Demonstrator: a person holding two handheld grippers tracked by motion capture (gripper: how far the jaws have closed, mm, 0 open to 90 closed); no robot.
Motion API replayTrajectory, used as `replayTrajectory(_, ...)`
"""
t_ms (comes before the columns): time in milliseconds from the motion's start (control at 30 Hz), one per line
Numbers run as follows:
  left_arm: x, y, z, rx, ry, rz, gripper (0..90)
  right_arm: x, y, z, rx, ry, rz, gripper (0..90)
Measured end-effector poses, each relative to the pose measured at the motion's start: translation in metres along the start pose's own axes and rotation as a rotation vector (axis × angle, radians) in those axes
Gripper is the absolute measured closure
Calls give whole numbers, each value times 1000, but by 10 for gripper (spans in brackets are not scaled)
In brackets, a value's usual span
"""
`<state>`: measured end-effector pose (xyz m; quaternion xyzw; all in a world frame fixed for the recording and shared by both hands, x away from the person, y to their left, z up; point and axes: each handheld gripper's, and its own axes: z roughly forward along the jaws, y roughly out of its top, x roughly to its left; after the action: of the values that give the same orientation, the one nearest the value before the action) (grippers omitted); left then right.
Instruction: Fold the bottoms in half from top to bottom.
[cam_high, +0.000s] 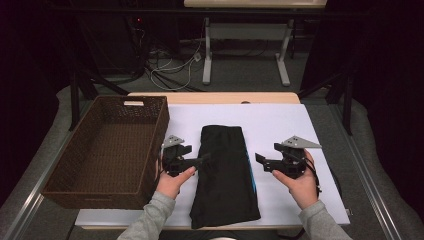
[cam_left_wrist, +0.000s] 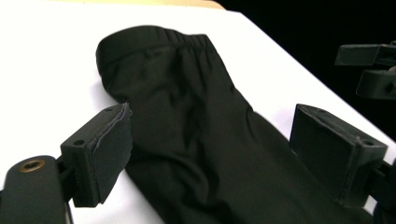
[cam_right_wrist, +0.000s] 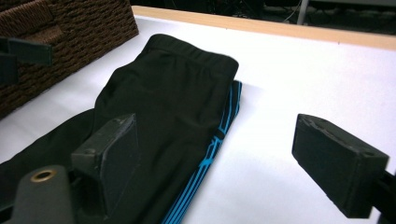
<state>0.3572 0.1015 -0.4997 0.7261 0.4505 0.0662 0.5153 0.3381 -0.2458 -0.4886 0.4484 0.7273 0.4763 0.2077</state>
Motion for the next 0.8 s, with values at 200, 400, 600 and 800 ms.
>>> replayTrajectory(200,3,11,10,-36,7,-15,135,2,17,13,16,1,-53,129)
replayTrajectory(400,9,24,13,-59,10,-17,160,1,38,19,9,18,-96,150)
replayTrajectory(600,18,34,12,-88,18,-29,163,2,50,29,2,19,-120,183)
replayTrajectory(800,32,38,22,-70,80,-56,172,2,52,52,25,26,-122,239)
